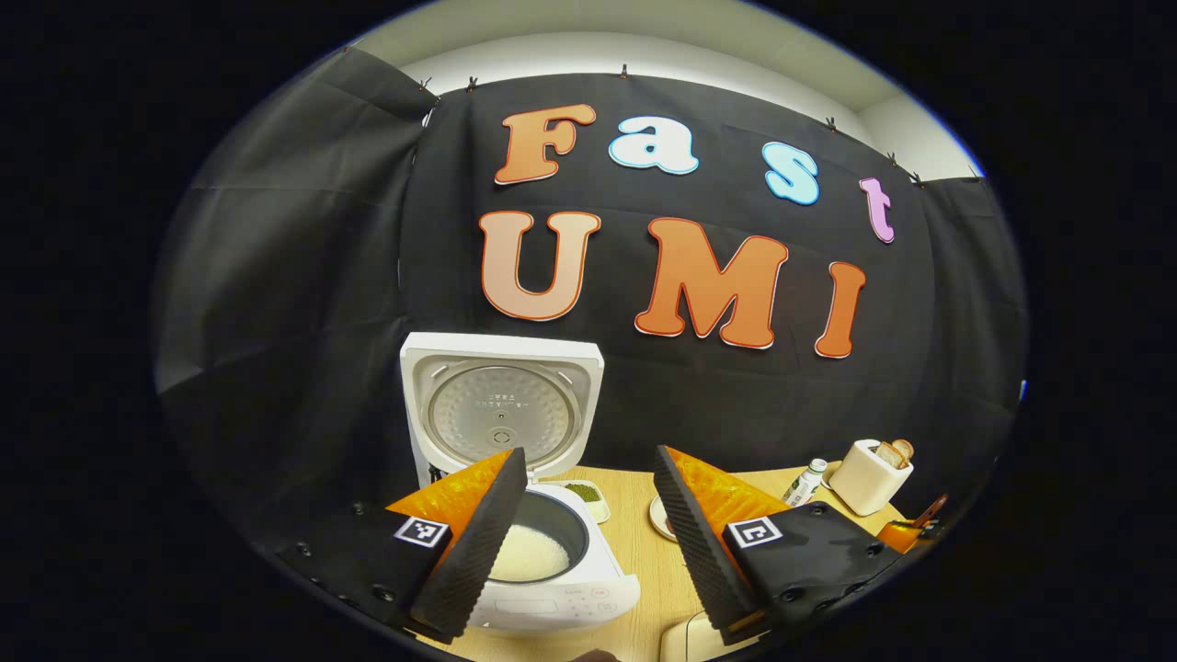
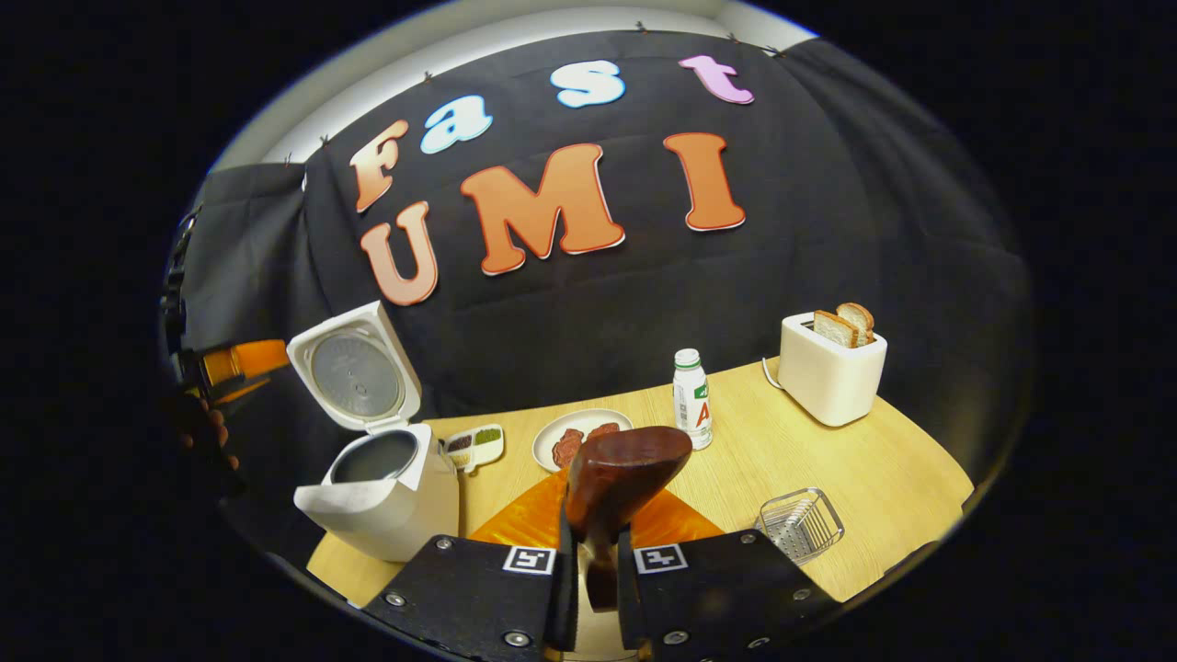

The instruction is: Close the left gripper, press the button to open the rice cooker; take a wooden spoon from the chopstick holder with the right hand, scoop a spoonful of rice and pour it into the rice cooker, then put the wooden spoon back into the chopstick holder.

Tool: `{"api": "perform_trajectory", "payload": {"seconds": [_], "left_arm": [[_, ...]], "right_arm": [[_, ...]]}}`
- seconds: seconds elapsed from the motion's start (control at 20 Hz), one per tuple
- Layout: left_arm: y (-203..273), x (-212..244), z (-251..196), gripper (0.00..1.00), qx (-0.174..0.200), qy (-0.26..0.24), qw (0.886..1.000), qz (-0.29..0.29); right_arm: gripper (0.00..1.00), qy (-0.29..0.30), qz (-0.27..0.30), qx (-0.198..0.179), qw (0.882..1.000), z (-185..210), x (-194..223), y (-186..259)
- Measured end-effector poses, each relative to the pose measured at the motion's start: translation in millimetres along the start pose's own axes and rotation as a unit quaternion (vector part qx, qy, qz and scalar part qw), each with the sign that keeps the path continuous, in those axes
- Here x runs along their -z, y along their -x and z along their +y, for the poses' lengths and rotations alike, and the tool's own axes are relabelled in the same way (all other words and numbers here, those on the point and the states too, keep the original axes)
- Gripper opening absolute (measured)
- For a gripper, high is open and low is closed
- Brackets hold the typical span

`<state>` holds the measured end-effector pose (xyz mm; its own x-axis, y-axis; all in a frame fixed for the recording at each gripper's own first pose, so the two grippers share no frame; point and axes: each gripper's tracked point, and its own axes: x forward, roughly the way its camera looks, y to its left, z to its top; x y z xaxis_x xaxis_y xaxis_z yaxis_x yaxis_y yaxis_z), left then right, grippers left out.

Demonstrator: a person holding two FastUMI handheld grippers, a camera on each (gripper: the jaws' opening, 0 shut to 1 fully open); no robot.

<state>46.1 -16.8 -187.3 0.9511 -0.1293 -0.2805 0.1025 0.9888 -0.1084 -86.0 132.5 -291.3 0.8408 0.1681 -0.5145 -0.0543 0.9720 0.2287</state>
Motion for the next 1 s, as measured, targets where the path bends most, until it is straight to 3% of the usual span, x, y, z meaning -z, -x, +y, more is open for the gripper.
{"api": "perform_trajectory", "payload": {"seconds": [0.15, 0.2, 0.3, 0.45, 0.65, 1.0], "left_arm": [[0.8, 6.8, 6.3, 0.95, 0.003, -0.01, 1.0, 0.008], [1.1, 8.4, 8.9, 0.95, 0.005, -0.014, 1.0, 0.011], [2.3, 11.8, 14.4, 0.95, 0.006, -0.021, 1.0, 0.016], [2.8, 15.7, 23.7, 0.94, 0.005, -0.03, 0.999, 0.023], [3.9, 25.5, 32.4, 0.95, 0.006, -0.04, 0.999, 0.036], [3.6, 33.2, 44.4, 0.94, 0.009, -0.047, 0.998, 0.048]], "right_arm": [[0.17, 0.058, 0.007, 0.015, 0.998, 7.8, 22.5, -3.6], [0.12, 0.074, 0.007, 0.018, 0.997, 12.6, 29.6, -5.3], [0.17, 0.126, 0.001, 0.024, 0.992, 21.9, 42.2, -8.2], [0.16, 0.212, -0.012, 0.031, 0.977, 37.4, 57.6, -11.6], [0.14, 0.32, -0.037, 0.054, 0.945, 48.9, 73.0, -13.3], [0.14, 0.396, -0.02, 0.069, 0.915, 57.1, 117.3, -17.7]]}}
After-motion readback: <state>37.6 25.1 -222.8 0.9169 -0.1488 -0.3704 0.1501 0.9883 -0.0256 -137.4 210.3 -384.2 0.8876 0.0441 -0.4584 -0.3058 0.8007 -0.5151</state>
